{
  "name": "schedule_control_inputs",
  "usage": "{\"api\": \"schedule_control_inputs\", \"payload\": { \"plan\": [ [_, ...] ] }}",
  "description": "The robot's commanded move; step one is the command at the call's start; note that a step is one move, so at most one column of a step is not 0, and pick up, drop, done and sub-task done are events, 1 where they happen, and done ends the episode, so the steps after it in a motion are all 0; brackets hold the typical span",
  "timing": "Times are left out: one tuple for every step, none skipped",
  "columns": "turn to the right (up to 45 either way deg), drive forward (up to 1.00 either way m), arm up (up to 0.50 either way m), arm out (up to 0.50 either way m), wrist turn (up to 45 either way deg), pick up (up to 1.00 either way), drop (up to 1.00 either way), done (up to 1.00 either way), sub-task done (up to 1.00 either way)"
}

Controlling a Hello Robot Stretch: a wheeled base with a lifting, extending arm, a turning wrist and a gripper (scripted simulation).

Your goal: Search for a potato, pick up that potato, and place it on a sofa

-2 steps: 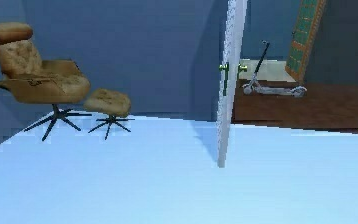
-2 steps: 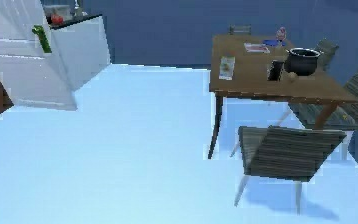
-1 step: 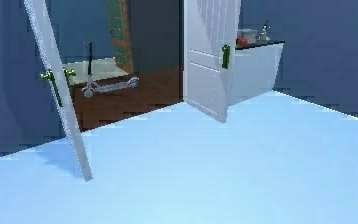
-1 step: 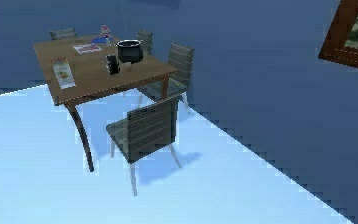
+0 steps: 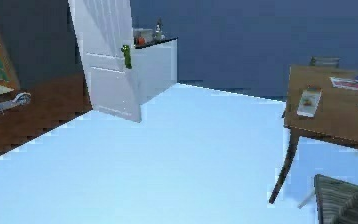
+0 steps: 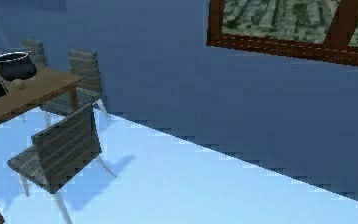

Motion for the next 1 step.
{"api": "schedule_control_inputs", "payload": {
  "plan": [
    [0.0,0.75,0.00,0.00,0.0,0.00,0.00,0.00,0.00]
  ]
}}
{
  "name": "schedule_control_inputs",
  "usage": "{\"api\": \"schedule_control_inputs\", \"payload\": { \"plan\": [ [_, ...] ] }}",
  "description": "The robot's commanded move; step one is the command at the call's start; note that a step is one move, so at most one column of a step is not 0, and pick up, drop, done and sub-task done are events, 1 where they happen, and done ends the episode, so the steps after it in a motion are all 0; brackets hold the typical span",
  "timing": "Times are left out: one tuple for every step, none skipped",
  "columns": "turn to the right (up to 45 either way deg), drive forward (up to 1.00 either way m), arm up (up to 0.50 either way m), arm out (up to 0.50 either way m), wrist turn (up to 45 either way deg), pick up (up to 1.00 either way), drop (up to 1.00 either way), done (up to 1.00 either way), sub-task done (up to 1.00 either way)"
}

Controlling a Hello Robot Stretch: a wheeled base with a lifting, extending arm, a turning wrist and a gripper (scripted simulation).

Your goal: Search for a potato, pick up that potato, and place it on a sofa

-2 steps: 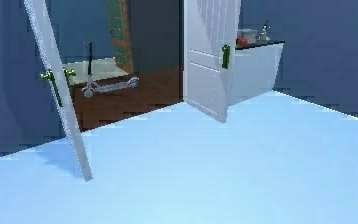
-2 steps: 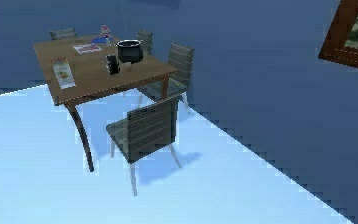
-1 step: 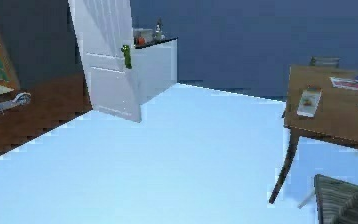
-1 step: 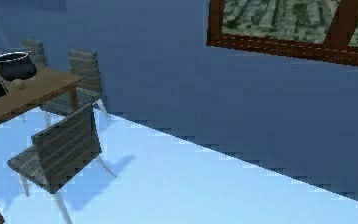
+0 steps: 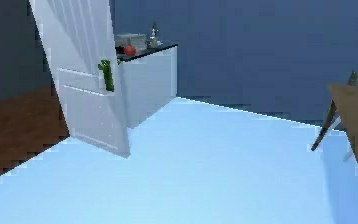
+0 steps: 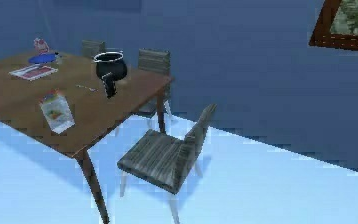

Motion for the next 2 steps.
{"api": "schedule_control_inputs", "payload": {
  "plan": [
    [27.0,0.00,0.00,0.00,0.0,0.00,0.00,0.00,0.00],
    [0.0,0.30,0.00,0.00,0.0,0.00,0.00,0.00,0.00]
  ]
}}
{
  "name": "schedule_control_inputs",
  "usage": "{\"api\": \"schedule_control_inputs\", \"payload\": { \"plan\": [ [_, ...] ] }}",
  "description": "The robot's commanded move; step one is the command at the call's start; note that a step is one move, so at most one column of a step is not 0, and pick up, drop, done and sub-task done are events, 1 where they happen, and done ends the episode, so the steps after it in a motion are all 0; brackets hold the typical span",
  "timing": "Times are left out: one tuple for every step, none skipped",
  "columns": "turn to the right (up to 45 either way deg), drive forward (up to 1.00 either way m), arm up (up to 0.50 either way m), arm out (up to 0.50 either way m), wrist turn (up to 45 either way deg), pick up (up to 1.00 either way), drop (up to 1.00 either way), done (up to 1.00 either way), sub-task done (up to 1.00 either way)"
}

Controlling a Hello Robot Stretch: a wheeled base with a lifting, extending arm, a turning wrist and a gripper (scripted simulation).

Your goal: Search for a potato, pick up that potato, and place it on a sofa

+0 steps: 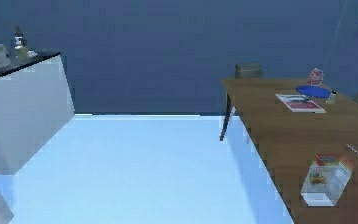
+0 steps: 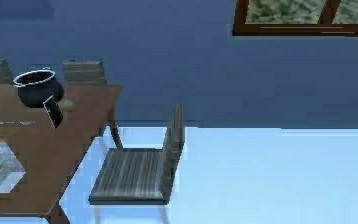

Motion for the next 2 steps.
{"api": "schedule_control_inputs", "payload": {
  "plan": [
    [45.0,0.00,0.00,0.00,0.0,0.00,0.00,0.00,0.00],
    [21.0,0.00,0.00,0.00,0.0,0.00,0.00,0.00,0.00]
  ]
}}
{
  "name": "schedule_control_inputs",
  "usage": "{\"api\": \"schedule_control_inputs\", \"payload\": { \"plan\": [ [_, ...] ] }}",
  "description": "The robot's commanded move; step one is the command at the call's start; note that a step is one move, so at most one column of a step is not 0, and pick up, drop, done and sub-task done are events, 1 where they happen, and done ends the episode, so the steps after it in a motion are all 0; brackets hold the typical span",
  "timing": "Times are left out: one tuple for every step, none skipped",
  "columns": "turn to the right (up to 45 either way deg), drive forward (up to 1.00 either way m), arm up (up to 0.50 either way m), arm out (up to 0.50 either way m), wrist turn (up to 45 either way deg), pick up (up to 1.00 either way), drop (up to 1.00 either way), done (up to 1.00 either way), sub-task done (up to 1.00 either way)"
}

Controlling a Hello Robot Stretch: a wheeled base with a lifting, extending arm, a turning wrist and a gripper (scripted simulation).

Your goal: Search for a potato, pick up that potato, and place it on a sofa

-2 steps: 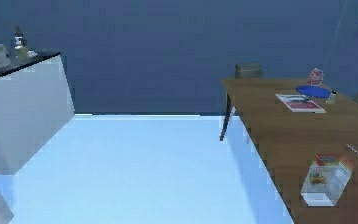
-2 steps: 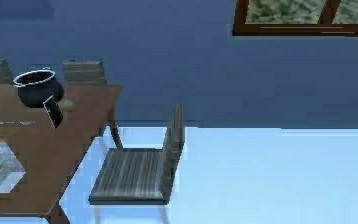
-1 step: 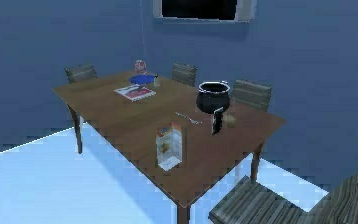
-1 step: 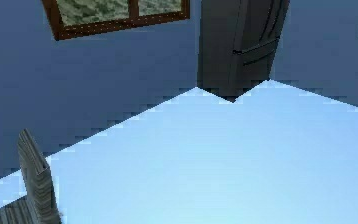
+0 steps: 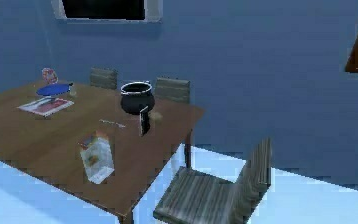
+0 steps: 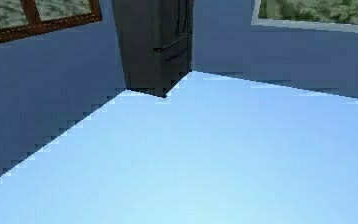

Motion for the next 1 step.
{"api": "schedule_control_inputs", "payload": {
  "plan": [
    [0.0,0.35,0.00,0.00,0.0,0.00,0.00,0.00,0.00]
  ]
}}
